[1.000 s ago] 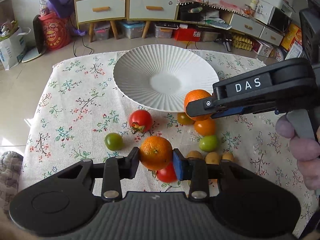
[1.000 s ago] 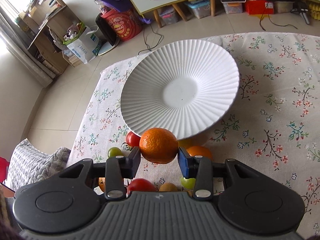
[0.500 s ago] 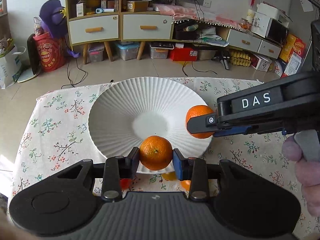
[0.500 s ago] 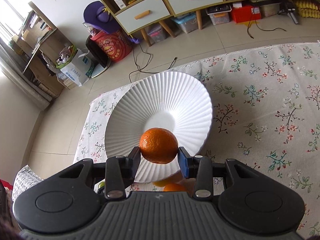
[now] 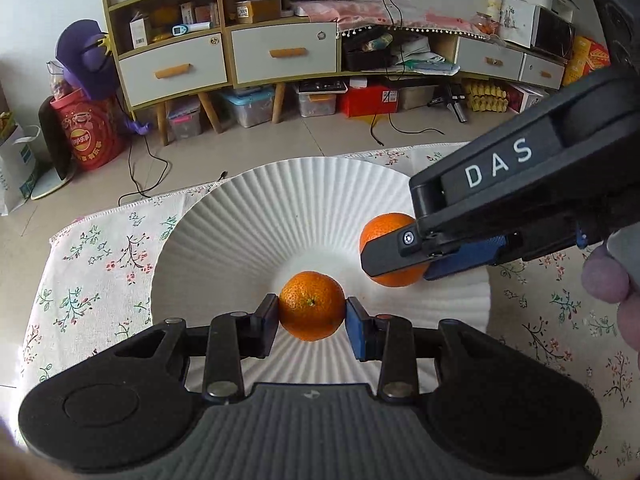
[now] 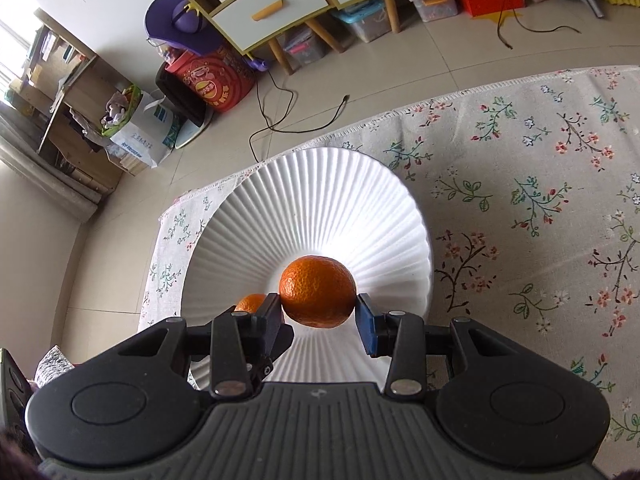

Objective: Organize fruits
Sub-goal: 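Carry both tangerines into the white bowl and open both tools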

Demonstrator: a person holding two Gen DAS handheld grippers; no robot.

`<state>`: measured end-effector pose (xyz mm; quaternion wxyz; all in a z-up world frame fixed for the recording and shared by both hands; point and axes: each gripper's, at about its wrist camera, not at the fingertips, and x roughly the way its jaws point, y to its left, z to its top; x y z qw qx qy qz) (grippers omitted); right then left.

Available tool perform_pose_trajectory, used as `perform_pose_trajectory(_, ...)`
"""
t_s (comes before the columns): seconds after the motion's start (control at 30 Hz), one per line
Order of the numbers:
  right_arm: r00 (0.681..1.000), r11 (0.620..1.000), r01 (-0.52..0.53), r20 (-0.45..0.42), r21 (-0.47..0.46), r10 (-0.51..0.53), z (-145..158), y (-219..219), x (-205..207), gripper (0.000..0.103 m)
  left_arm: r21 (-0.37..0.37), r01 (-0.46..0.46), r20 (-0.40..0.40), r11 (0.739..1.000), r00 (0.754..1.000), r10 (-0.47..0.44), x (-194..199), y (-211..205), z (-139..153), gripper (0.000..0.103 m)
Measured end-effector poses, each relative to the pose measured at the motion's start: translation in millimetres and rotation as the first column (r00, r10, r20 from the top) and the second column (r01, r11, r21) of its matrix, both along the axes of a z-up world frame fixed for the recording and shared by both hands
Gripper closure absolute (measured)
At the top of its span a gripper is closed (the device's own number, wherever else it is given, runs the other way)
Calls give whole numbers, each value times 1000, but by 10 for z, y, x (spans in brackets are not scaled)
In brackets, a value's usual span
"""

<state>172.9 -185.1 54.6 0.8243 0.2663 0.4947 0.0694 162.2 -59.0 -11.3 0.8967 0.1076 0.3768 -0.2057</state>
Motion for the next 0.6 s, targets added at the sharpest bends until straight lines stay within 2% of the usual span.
perform_pose_trajectory(0.3,1000,1000,-10,-26,-18,9,-75,59,60,66,2,-23,4,1000,1000,23,95,-25,-35,72)
perform_pose_trajectory(0.6,1000,1000,-9,-10,-2,9,-31,21,55,66,-5,-37,6,999,999,37,114,-23,-40,70)
